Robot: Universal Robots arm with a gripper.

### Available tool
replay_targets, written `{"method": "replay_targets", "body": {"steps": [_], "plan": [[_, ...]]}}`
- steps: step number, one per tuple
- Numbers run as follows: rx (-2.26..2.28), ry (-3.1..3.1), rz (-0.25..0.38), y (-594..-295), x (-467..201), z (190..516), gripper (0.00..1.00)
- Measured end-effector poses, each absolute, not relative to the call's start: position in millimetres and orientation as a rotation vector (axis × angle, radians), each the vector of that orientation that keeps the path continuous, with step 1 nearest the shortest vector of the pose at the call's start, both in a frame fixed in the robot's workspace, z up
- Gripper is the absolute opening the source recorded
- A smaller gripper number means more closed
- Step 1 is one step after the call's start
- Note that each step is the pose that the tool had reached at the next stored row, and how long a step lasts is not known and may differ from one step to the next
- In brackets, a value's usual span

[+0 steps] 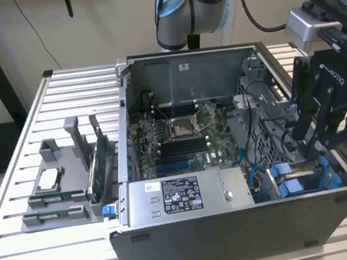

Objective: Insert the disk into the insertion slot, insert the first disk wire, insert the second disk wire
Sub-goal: 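Insert the disk into the insertion slot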

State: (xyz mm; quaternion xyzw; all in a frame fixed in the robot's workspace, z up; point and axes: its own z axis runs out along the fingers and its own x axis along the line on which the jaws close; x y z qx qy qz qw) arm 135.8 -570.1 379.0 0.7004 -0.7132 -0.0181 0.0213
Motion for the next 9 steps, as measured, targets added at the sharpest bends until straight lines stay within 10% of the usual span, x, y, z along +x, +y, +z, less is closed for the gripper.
{"method": "replay_targets", "body": {"steps": [9], "plan": [[2.171,-2.211,-0.056,-570.1,135.8,389.7,0.40]]}}
